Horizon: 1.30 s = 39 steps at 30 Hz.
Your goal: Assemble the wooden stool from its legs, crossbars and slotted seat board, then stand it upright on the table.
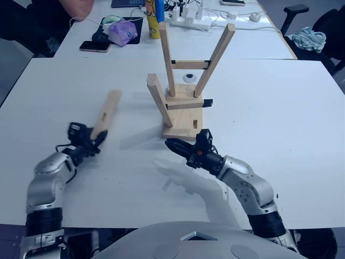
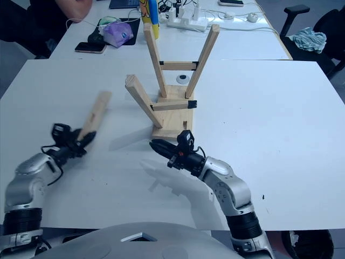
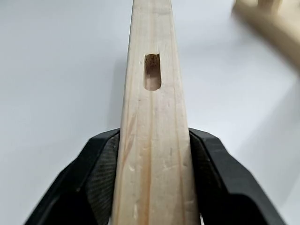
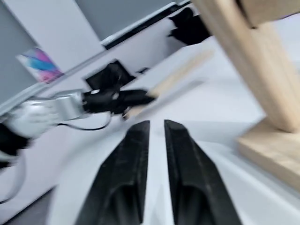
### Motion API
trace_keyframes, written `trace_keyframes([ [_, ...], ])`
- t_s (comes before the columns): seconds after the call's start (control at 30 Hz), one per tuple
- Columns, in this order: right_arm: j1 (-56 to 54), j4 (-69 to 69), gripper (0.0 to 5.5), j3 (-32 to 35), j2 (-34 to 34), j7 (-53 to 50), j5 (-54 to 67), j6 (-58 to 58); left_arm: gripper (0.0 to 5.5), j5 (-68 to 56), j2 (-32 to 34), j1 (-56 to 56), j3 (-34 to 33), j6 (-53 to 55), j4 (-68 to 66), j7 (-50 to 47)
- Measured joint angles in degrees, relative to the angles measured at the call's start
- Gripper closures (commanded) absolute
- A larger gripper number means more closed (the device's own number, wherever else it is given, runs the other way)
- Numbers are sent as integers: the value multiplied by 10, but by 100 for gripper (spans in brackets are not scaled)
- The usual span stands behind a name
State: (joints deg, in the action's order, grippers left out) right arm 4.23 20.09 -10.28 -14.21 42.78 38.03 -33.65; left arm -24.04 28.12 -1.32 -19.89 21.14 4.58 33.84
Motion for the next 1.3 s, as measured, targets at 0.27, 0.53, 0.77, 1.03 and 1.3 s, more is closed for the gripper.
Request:
trace_keyframes([
  [0.27,-148,62,311,122,-21,-73,345,-142,343,-281,55,183,-62,100,136,32],
  [0.53,-242,-4,187,206,-95,-152,500,-170,343,-510,140,303,-14,272,196,13],
  [0.77,-274,-55,98,221,-159,-84,471,-189,343,-507,125,226,69,290,249,32],
  [1.03,-267,-63,98,194,-219,51,396,-220,343,-438,111,153,152,281,237,116],
  [1.3,-237,-67,98,160,-222,113,358,-237,343,-388,104,128,186,266,229,157],
])
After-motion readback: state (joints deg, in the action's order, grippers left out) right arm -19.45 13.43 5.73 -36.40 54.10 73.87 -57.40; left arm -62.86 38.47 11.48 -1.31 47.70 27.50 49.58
